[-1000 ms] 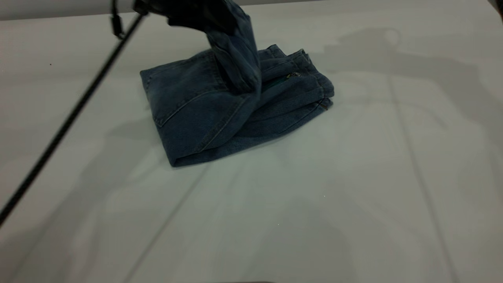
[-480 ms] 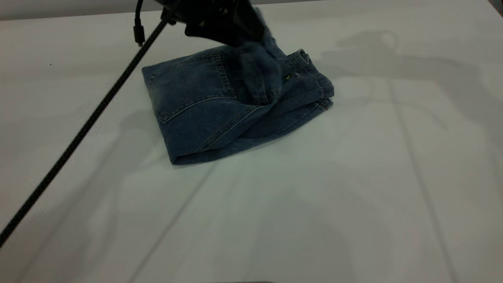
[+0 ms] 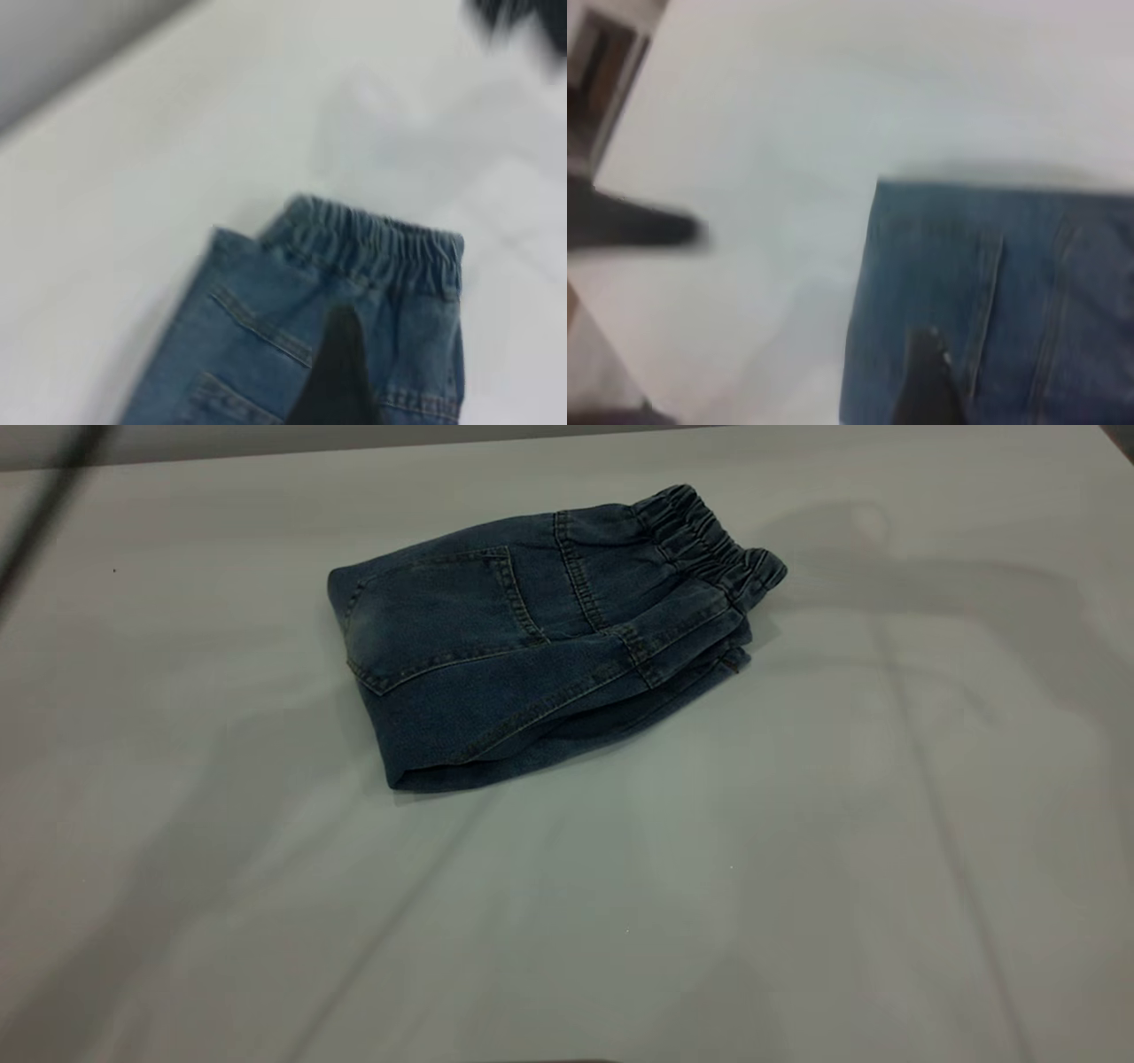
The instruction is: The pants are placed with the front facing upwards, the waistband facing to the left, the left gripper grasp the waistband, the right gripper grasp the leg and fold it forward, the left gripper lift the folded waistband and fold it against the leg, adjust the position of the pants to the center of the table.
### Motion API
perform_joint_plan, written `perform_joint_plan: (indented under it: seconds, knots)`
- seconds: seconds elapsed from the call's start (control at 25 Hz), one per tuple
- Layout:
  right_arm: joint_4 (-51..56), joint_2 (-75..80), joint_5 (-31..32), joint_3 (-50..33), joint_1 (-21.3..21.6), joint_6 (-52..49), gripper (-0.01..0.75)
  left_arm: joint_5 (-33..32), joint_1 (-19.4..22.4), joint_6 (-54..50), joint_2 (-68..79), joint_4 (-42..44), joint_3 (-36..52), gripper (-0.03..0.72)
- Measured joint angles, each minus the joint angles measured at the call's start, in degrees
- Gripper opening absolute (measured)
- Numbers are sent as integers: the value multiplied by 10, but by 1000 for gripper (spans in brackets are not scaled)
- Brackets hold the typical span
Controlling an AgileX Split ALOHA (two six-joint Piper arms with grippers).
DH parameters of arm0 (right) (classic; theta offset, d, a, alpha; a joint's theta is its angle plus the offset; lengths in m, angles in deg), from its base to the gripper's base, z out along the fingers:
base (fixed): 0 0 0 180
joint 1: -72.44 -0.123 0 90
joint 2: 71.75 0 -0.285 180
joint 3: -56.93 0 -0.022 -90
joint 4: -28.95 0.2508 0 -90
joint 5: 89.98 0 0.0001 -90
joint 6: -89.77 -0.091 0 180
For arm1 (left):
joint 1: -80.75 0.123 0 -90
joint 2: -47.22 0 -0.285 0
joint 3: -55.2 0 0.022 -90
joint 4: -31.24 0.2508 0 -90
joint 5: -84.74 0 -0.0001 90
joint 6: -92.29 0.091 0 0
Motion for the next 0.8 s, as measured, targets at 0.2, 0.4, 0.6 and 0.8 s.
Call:
perform_joint_plan:
  seconds: [0.2,0.4,0.6,0.8]
  knots:
    - [-162,0,-49,0,-123,-98,444,16,0,-60,-108,57,0,584]
    - [-387,28,-103,14,-244,-268,444,14,0,-84,-174,61,0,584]
    - [-547,128,-55,96,-314,-377,444,10,0,-104,-191,61,0,584]
    - [-578,218,-3,167,-318,-391,444,-23,0,-112,-190,61,0,584]
